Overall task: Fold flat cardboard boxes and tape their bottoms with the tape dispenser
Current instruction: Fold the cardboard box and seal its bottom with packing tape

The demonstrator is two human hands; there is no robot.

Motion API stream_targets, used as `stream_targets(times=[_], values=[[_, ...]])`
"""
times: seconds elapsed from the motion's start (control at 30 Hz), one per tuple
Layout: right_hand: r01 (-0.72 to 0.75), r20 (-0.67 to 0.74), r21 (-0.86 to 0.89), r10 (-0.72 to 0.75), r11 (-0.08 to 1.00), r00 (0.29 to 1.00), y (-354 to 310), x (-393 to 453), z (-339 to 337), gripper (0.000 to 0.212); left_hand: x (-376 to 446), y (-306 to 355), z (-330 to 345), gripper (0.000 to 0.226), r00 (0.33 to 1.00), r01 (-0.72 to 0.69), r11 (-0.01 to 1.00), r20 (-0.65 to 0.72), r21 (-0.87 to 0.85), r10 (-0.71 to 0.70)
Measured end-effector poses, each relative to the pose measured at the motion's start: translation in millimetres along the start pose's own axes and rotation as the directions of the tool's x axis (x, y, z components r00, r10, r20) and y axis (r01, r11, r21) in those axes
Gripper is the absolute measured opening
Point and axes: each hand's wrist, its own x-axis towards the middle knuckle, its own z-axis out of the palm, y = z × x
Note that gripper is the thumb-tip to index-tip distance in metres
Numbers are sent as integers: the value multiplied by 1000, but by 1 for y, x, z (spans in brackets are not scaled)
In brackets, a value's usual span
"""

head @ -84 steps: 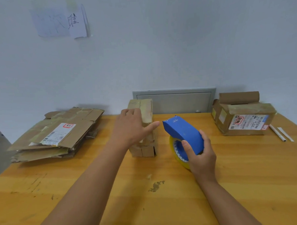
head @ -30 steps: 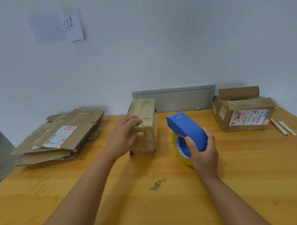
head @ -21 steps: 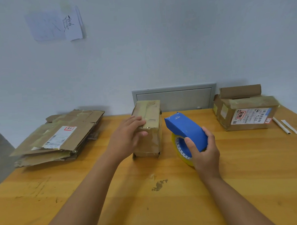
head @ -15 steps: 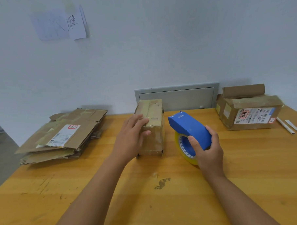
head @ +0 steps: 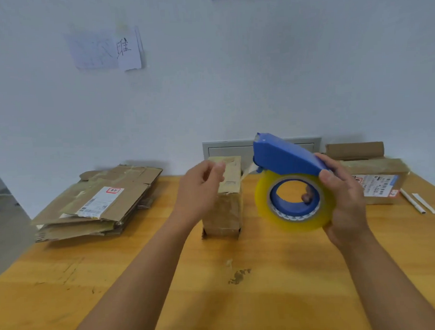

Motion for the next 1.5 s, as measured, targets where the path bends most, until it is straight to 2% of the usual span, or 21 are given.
stream_targets(times=[0.1, 0.2, 0.27, 0.33, 0.43, 0.5, 0.67, 0.73, 0.83, 0.97, 1.1, 1.27, 1.37, 1.5], values=[[-33, 68, 96, 26, 995, 997, -3, 0, 11, 55, 1, 19, -3, 55, 962, 210, 957, 219, -199, -165], [-61, 100, 132, 48, 989, 994, -1, -2, 19, 57, -2, 22, -9, 84, 856, 428, 869, 421, -250, -300], [-72, 124, 135, 56, 988, 991, 0, -3, 22, 59, -3, 18, -15, 82, 775, 542, 776, 549, -322, -313], [-77, 144, 128, 58, 989, 988, 2, -3, 23, 59, -5, 16, -20, 64, 747, 599, 686, 598, -413, -291], [-83, 169, 103, 65, 991, 983, 4, -1, 25, 58, -3, 14, -25, 26, 793, 579, 597, 554, -555, -254], [-80, 180, 72, 65, 994, 981, 4, 0, 25, 54, 0, 14, -29, 16, 811, 563, 581, 530, -588, -250], [-49, 216, -65, 62, 997, 974, 3, 0, 27, 49, 6, 11, -37, 21, 811, 562, 621, 513, -547, -282], [-38, 232, -129, 67, 991, 970, 0, 0, 26, 49, 8, 9, -41, 22, 811, 546, 672, 515, -500, -277], [-27, 264, -221, 87, 975, 961, -7, 3, 24, 52, 12, 5, -43, 7, 810, 503, 772, 524, -390, -263], [18, 316, -323, 90, 946, 944, -17, 8, 22, 57, 20, -2, -41, 15, 822, 460, 851, 483, -253, -301], [48, 350, -401, 104, 915, 931, -25, 11, 17, 61, 31, -16, -50, 20, 840, 453, 857, 440, -245, -318], [64, 349, -498, 133, 865, 927, -27, 20, 0, 64, 35, -49, -66, 18, 829, 520, 826, 366, -220, -424], [70, 358, -521, 143, 851, 923, -26, 26, -4, 70, 34, -56, -59, 14, 807, 555, 806, 370, -207, -461], [95, 365, -560, 142, 823, 920, -25, 36, -2, 70, 35, -58, -47, 16, 822, 544, 822, 304, -170, -482]])
